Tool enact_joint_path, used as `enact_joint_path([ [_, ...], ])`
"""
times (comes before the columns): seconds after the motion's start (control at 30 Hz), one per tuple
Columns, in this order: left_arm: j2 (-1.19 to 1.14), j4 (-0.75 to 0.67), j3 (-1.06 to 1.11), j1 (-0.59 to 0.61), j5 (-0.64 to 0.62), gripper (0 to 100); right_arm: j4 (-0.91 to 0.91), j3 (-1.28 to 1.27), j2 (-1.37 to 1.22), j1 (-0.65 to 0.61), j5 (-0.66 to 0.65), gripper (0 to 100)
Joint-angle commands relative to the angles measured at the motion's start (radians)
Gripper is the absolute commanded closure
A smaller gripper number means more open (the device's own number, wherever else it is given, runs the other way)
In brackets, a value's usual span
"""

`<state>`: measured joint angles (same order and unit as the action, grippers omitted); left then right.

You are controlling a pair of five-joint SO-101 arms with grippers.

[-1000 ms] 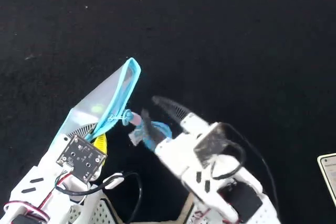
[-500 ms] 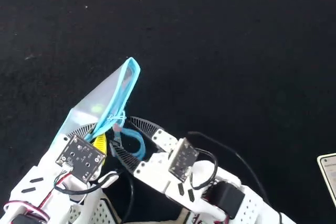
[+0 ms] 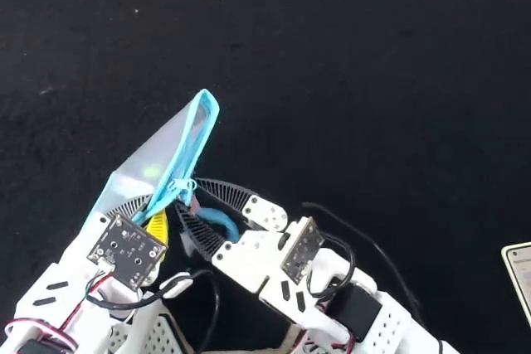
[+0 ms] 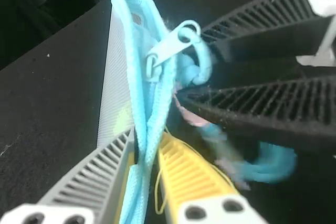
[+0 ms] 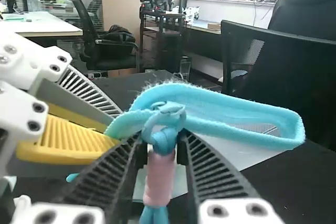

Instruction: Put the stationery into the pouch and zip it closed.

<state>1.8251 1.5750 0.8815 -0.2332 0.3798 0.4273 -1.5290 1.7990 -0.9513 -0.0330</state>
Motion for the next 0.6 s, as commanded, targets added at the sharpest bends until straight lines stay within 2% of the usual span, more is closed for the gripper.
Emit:
enact_joint_path([
  [0.0, -0.003, 0.012, 0.016, -0.002, 0.002, 97, -0.023, 0.008, 0.065, 0.020, 0.006, 88.8],
  [0.23, -0.003, 0.012, 0.015, -0.002, 0.002, 97, -0.021, 0.008, 0.053, 0.021, 0.008, 85.1],
  [0.43, -0.003, 0.012, 0.015, -0.002, 0.002, 97, -0.031, 0.073, -0.097, 0.020, 0.014, 85.0],
  [0.57, -0.003, 0.012, 0.015, -0.002, 0.002, 97, -0.031, 0.139, -0.200, 0.020, 0.089, 84.8],
])
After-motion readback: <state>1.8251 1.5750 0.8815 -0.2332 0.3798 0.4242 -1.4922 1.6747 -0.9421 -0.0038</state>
